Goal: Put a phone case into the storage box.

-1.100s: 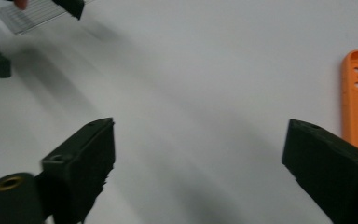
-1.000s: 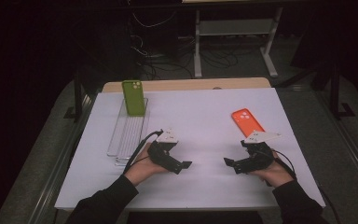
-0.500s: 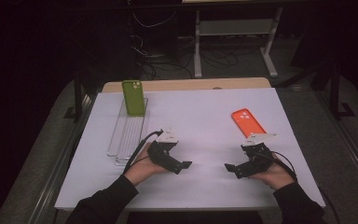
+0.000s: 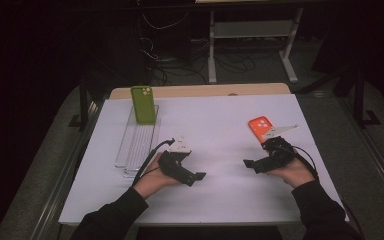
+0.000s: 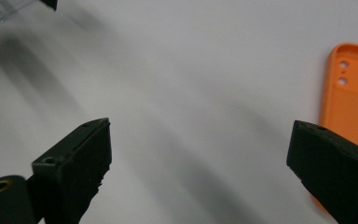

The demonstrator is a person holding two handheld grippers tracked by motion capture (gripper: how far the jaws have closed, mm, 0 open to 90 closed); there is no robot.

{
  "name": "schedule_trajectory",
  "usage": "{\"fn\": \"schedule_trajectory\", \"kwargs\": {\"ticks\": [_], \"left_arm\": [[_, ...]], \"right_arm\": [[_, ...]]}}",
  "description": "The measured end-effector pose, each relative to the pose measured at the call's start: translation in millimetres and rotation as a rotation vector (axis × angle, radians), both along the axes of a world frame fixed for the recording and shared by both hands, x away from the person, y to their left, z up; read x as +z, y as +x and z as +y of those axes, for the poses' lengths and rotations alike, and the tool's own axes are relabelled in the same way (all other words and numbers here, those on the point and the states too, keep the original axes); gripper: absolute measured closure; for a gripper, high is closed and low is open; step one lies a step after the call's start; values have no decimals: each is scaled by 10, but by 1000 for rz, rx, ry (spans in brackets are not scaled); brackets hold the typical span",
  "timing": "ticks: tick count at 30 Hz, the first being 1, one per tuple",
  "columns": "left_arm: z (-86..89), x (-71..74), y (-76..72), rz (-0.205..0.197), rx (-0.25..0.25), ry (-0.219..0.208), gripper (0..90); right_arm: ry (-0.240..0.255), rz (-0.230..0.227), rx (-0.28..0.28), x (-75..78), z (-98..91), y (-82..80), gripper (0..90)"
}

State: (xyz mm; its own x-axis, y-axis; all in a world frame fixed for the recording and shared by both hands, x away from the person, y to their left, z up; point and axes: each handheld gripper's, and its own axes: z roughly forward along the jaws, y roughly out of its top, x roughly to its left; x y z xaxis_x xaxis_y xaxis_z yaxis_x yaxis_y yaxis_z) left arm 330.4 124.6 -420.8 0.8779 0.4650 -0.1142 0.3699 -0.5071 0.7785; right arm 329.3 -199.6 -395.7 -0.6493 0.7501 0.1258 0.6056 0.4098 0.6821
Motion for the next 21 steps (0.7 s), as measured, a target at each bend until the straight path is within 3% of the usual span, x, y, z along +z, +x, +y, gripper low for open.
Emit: {"fn": "schedule_trajectory", "kwargs": {"ticks": [5, 21], "left_arm": [[2, 4, -1, 1, 2, 0, 9], [4, 7, 0, 5, -1, 6, 9]], "right_arm": [[4, -38, -33, 121, -74, 133, 53], [-16, -31, -138, 354, -339, 651, 44]]}}
